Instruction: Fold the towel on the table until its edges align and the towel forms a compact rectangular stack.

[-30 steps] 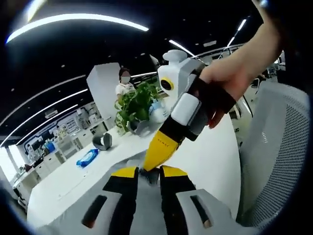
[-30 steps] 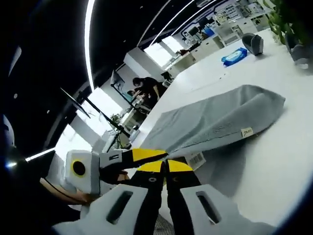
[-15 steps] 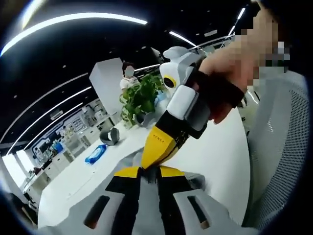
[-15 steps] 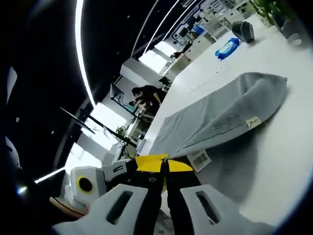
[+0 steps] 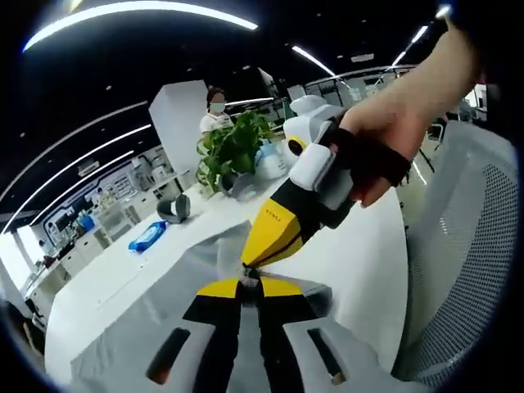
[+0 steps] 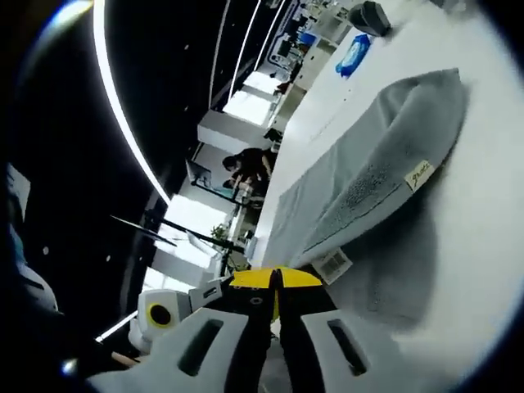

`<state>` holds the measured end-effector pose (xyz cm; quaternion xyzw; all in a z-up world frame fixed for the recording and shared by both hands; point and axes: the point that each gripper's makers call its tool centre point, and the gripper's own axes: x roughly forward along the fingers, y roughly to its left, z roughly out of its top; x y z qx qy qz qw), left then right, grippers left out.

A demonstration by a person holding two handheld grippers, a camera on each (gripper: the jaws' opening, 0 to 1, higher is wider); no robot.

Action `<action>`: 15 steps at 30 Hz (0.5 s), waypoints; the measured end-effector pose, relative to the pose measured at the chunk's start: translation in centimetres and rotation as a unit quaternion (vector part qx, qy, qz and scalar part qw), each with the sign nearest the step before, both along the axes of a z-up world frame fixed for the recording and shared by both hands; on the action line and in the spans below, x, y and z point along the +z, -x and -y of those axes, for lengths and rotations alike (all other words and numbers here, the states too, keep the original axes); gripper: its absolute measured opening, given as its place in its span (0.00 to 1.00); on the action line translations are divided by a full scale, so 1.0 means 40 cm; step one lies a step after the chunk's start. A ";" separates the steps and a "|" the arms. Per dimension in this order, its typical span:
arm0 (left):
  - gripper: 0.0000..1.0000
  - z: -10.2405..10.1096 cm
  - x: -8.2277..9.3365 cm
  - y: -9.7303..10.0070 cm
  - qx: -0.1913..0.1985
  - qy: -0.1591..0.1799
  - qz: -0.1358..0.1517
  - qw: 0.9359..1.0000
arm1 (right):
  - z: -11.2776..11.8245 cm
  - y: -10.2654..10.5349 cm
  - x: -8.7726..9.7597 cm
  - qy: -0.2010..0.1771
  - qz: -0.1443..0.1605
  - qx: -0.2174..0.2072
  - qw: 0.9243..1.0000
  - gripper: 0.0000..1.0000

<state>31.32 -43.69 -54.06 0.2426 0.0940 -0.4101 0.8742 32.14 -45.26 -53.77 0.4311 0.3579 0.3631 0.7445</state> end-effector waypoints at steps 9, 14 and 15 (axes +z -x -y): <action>0.07 -0.021 -0.016 -0.014 0.028 0.032 -0.045 0.998 | 0.302 -0.238 -0.077 0.216 0.035 -0.083 0.972 0.13; 0.07 -0.019 -0.025 -0.013 0.029 0.035 -0.055 0.997 | 0.394 -0.325 -0.106 0.286 0.030 -0.098 0.953 0.12; 0.07 -0.018 -0.027 -0.012 0.028 0.035 -0.058 0.997 | 0.403 -0.341 -0.119 0.293 0.023 -0.100 0.951 0.12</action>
